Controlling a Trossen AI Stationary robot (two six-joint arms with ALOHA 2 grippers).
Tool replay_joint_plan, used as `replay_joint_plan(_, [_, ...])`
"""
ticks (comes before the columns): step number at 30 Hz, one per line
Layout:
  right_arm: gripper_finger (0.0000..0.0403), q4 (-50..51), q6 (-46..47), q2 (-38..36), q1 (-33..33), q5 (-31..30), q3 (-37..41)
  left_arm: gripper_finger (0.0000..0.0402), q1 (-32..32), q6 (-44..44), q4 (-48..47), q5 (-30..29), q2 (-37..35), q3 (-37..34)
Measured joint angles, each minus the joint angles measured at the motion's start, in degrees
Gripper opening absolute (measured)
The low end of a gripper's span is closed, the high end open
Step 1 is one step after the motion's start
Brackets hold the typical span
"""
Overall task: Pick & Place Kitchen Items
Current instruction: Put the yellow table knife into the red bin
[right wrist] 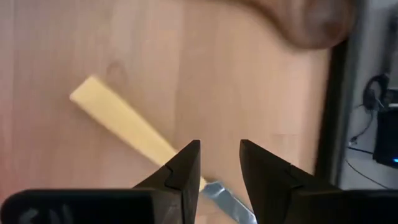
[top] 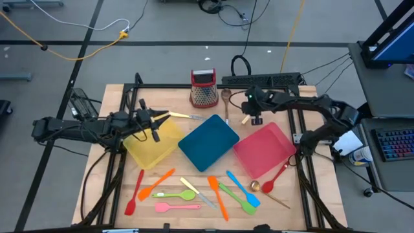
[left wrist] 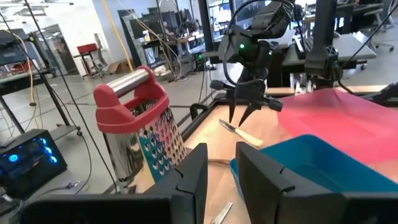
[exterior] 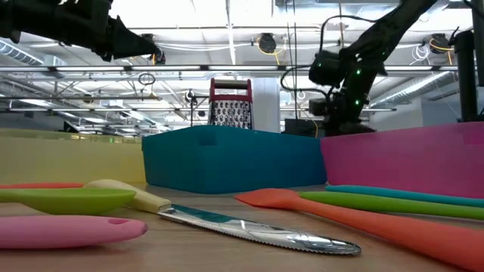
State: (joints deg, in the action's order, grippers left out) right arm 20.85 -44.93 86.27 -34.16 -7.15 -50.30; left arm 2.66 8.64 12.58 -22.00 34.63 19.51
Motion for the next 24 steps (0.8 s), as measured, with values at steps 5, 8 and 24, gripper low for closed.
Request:
replay_joint_plan(5, [0.0099, 3.78, -2.61, 1.68, 0.00, -0.06, 0.02, 0.0088, 0.00, -0.48, -1.41, -0.04, 0.02, 0.00])
replay_joint_plan(8, [0.0098, 4.22, -2.75, 1.61, 0.00, -0.07, 0.02, 0.0088, 0.09, -0.90, -1.81, -0.30, 0.00, 0.00])
replay_joint_plan(24, [0.0100, -2.04, -0.68, -1.00, 2.57, -1.90, 0.00, 0.0088, 0.07, -1.70, -2.12, -0.50, -0.01, 0.00])
